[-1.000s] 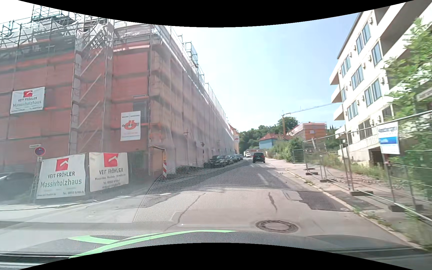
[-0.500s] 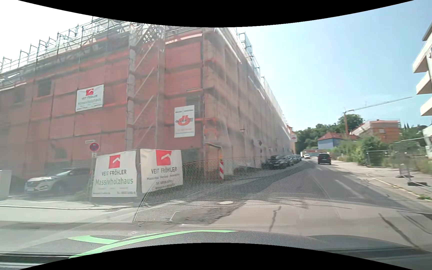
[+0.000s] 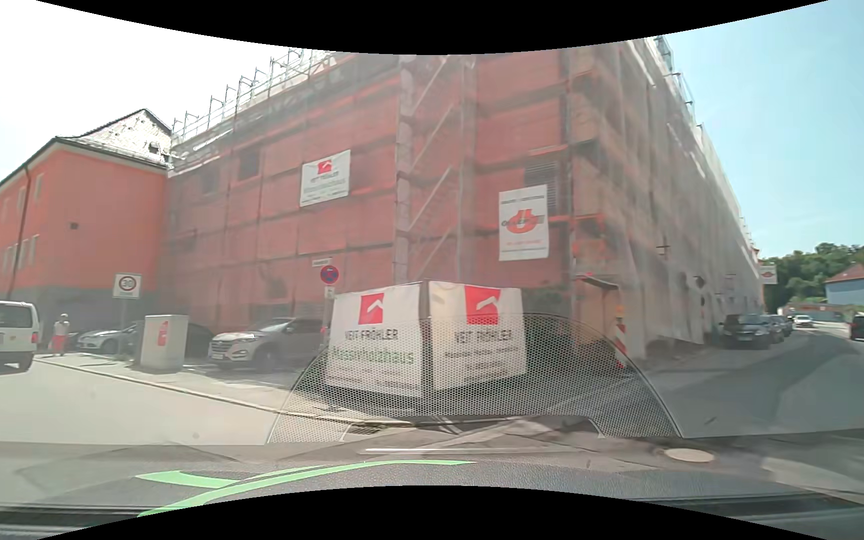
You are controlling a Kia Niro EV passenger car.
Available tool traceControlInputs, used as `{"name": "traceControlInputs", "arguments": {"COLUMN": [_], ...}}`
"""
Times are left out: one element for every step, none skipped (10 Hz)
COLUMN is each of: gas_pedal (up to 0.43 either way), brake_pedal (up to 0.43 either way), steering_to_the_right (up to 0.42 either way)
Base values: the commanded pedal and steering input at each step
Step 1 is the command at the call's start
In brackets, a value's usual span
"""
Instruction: Follow the waypoints while adhering to traffic rules and regulations
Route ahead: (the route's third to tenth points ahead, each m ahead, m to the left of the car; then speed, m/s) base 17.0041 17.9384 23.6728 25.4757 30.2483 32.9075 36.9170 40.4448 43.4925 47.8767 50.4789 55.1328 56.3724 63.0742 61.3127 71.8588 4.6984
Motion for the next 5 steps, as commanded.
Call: {"name": "traceControlInputs", "arguments": {"gas_pedal": [0.26,0.26,0.248,0.248,0.248], "brake_pedal": [0.0,0.0,0.0,0.0,0.0], "steering_to_the_right": [-0.554,-0.547,-0.534,-0.519,-0.495]}}
